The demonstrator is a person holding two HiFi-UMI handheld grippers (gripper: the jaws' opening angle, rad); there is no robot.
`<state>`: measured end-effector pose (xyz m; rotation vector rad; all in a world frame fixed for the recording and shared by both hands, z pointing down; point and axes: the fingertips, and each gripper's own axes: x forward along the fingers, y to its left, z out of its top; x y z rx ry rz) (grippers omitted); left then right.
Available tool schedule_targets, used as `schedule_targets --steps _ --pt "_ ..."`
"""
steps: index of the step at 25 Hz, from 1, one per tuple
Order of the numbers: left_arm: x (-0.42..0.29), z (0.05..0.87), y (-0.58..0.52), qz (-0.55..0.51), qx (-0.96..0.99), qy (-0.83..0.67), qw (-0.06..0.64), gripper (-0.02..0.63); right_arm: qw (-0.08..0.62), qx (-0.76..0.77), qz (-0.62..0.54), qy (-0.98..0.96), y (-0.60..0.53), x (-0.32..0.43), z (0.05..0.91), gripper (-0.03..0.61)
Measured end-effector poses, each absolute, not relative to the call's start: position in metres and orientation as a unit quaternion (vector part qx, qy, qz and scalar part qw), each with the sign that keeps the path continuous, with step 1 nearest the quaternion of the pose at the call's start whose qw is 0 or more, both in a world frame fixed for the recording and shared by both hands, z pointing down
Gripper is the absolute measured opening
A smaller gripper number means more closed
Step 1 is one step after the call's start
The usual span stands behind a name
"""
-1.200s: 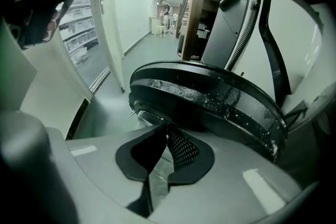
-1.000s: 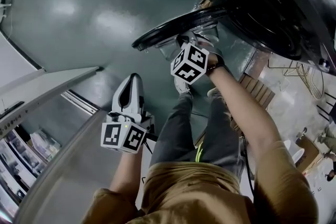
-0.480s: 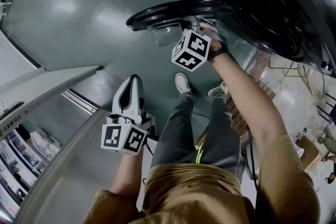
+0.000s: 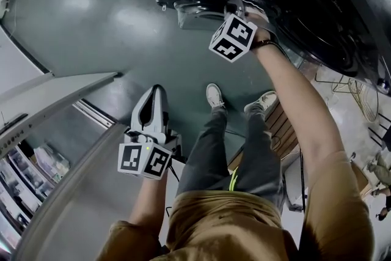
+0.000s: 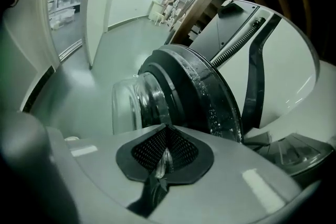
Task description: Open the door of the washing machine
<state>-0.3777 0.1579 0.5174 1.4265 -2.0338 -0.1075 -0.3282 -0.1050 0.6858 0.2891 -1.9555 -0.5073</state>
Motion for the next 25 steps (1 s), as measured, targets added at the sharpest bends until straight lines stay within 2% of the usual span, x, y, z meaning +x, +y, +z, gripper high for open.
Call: schedule_targets --steps 7,15,25 --pt "-0.380 0.518 0.162 -0.044 0.541 -0.775 0.324 0.061 0.530 0.119 -0.260 -0.798 -0.118 -0.327 0.683 0.006" --pt "-0.375 0.518 0.154 -0.043 0.550 -0.769 0.322 0.060 0.514 0.127 -0.232 -0.816 -0.105 -0.319 0.670 0.005" --pt "-0.340 0.478 0.100 -0.065 0.608 -0.734 0.296 0.060 0.488 0.173 -0.175 -0.837 -0.095 -0.223 0.600 0.003"
